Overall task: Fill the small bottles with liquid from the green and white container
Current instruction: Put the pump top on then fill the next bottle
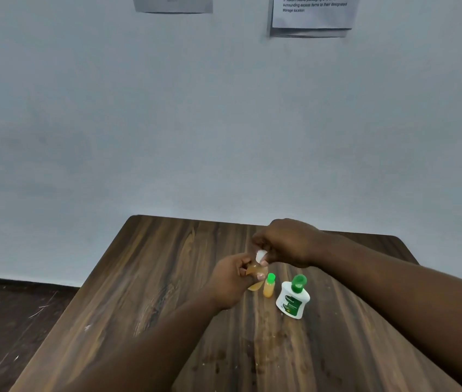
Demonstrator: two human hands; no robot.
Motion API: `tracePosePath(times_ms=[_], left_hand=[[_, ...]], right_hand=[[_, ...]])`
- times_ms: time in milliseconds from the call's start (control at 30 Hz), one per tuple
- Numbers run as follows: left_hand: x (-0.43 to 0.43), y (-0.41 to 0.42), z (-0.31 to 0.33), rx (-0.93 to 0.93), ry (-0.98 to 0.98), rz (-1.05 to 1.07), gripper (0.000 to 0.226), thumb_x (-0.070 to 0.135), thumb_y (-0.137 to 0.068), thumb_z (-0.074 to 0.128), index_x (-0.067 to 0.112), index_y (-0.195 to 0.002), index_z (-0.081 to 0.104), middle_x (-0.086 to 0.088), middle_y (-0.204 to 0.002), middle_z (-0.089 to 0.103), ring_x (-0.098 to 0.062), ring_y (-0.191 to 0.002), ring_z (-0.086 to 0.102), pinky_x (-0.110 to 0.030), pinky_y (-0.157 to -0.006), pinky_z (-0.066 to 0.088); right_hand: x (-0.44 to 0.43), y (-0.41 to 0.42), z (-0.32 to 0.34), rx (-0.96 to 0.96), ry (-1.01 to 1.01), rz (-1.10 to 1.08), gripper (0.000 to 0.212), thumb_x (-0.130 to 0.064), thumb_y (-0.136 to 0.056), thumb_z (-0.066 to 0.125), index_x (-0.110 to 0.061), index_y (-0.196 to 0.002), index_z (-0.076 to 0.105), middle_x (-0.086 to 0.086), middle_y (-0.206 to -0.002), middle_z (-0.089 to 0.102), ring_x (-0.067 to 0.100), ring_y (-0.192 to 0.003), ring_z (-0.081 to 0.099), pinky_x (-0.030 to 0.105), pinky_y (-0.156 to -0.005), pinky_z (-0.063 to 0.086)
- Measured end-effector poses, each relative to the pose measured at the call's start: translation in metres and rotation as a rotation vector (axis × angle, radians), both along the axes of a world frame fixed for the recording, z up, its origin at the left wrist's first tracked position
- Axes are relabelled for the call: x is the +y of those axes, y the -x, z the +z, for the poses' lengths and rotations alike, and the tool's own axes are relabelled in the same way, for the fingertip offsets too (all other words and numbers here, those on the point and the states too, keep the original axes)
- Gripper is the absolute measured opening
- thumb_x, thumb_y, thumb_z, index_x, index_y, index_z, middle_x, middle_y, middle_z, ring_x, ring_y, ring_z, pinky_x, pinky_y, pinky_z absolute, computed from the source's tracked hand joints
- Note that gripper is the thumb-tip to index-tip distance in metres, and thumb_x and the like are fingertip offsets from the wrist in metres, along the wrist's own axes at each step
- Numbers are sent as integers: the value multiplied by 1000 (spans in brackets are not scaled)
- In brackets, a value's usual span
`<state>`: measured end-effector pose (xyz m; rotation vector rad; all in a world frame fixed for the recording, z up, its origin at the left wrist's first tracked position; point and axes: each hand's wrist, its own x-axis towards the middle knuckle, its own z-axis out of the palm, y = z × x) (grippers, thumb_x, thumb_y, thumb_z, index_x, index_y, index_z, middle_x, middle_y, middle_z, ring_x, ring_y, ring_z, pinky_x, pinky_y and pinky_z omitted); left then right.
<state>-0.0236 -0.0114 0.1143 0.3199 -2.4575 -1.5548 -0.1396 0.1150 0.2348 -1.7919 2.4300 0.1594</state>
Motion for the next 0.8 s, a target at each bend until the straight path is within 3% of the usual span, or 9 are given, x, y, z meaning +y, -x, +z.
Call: tracePosePath(times_ms=[67,100,200,267,333,467,600,700,800], left_hand=[[1,-3,-3,-9,-35,11,8,17,-90,73,24,-90,69,14,-75,65,8,-68,59,-7,-60,42],[0,-4,-4,-12,-54,17,6,18,-91,73,23,-94,70,15,-76,66,6,-72,61,-8,-63,43],[-6,-5,-7,-23,-38,45,5,25,-89,74,27,-94,71,16,-79,68,-2,-77,63,-16,-66,46],[-8,-4,-8,-42,-14,45,8,28,-89,74,27,-97,72,11,-86,72,-9,-83,67,-26,-71,54],[-10,-5,-13,-44,6,64,7,27,-88,75,25,-94,71,6,-85,71,-13,-81,66,-32,-72,53],[-18,-14,-34,-28,-67,83,14,17,-88,74,30,-87,70,13,-78,69,3,-72,61,-14,-64,45],[-40,-22,-60,-57,-153,175,12,8,-87,75,13,-97,72,-3,-86,71,-6,-76,62,-21,-69,48],[-58,-26,-79,-59,-246,266,35,-3,-81,77,13,-110,66,5,-96,70,-7,-86,65,-14,-74,48],[-73,-32,-107,-129,-258,353,57,-2,-79,77,23,-127,59,6,-117,68,-11,-109,64,-28,-92,52]], right_hand=[[-4,3,-2,159,-30,-67,39,-64,-89,52,-25,-82,55,-7,-73,53,20,-72,54,31,-62,41],[-5,5,-3,127,-18,-88,44,-68,-89,47,-26,-86,57,-7,-75,56,19,-74,55,31,-63,42],[-5,4,-3,-124,0,-4,31,-51,-87,64,-33,-111,57,-13,-92,63,11,-84,57,33,-74,49],[-7,3,-9,-107,-3,71,22,-37,-88,67,-33,-108,60,-15,-91,59,9,-85,56,33,-74,49],[-12,0,-18,-31,42,88,15,-36,-89,65,-31,-102,61,-12,-93,61,13,-87,58,33,-71,48],[-31,-6,-45,40,41,87,11,-34,-91,62,-25,-98,59,-4,-98,66,20,-92,62,31,-65,40],[-64,-11,-75,20,25,92,16,-33,-92,62,-24,-105,62,-2,-103,67,22,-98,62,38,-72,52],[-94,-7,-97,33,49,89,20,-37,-91,63,-24,-105,64,-3,-104,68,21,-99,62,38,-73,52],[-123,3,-126,103,57,106,24,-43,-89,65,-25,-105,64,-3,-102,70,22,-98,65,36,-75,50]])
